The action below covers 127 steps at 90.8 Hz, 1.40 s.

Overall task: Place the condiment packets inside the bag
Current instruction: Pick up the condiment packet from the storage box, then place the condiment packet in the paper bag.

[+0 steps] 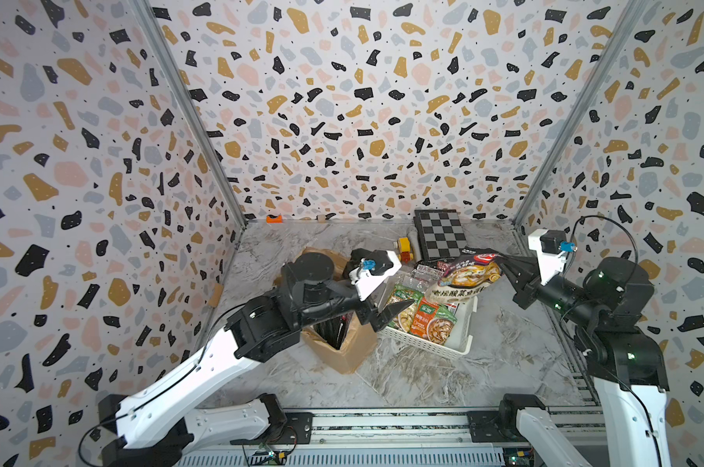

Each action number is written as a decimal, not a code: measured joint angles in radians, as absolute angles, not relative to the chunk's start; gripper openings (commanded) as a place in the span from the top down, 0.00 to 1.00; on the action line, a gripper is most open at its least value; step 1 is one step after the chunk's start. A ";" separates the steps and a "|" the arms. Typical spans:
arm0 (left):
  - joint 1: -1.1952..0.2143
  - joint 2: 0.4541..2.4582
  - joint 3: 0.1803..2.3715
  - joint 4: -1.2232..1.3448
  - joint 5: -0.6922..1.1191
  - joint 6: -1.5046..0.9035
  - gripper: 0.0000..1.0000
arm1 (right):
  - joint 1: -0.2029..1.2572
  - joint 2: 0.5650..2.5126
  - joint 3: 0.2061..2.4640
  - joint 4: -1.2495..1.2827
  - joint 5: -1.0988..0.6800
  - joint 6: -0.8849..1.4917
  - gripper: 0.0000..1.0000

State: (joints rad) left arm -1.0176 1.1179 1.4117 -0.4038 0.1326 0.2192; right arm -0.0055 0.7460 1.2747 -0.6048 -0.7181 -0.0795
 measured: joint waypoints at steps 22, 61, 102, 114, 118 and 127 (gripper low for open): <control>-1.232 1.273 1.480 -0.369 0.080 0.259 0.00 | -0.003 0.658 1.303 -0.700 -0.832 -0.051 1.00; -1.386 1.503 1.681 -0.422 -0.290 0.218 0.79 | -0.009 0.609 1.340 -0.773 -0.852 -0.030 1.00; -1.323 1.225 1.319 -0.294 -0.279 0.215 1.00 | -0.005 0.548 1.283 -0.673 -0.909 0.038 0.45; -1.211 1.013 1.263 -0.299 -0.323 0.240 1.00 | -0.005 0.526 1.235 -0.625 -0.910 0.065 0.45; -1.186 0.944 1.263 -0.286 -0.361 0.262 1.00 | -0.005 0.527 1.219 -0.609 -0.909 0.073 0.45; -1.146 0.806 1.263 -0.257 -0.435 0.331 1.00 | -0.005 0.529 1.182 -0.583 -0.904 0.095 0.45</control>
